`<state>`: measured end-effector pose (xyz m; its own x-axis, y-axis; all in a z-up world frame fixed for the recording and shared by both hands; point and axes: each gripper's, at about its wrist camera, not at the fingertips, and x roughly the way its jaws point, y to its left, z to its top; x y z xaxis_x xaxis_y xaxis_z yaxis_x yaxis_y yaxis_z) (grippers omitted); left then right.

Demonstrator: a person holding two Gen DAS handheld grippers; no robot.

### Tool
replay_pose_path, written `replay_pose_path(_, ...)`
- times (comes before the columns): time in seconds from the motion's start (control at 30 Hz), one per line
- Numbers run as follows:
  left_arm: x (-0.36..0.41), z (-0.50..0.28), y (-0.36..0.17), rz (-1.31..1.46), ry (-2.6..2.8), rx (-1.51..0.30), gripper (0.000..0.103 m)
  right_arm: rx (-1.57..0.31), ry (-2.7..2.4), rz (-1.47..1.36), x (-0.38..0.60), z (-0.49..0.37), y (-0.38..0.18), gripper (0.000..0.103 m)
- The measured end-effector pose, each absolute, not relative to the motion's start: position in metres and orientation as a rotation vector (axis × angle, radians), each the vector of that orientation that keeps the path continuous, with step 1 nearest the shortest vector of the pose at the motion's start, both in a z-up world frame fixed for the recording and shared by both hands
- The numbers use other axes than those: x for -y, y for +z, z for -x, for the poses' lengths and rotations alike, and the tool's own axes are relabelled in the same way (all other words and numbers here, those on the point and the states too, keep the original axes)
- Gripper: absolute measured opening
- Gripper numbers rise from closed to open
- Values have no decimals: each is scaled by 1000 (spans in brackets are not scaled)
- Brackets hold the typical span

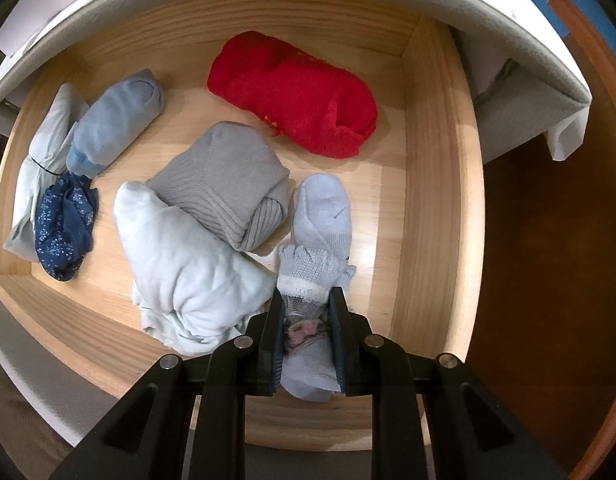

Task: Take underwear out of drawer
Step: 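Withdraw the left gripper from the box back over the drawer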

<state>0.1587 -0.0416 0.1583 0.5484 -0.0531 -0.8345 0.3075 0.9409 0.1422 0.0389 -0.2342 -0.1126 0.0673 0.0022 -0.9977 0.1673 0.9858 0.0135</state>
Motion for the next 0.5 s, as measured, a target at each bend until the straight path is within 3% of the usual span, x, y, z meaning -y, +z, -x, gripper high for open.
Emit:
replay_pose_path(0.23, 12, -124, 137, -307, -194, -959, 62, -1503, -131, -132, 229, -39, -113, 19)
replay_pose_path(0.5, -14, -99, 53, -299, -155, -1082, 62, -1494, -132, -131, 227, -38, -115, 19)
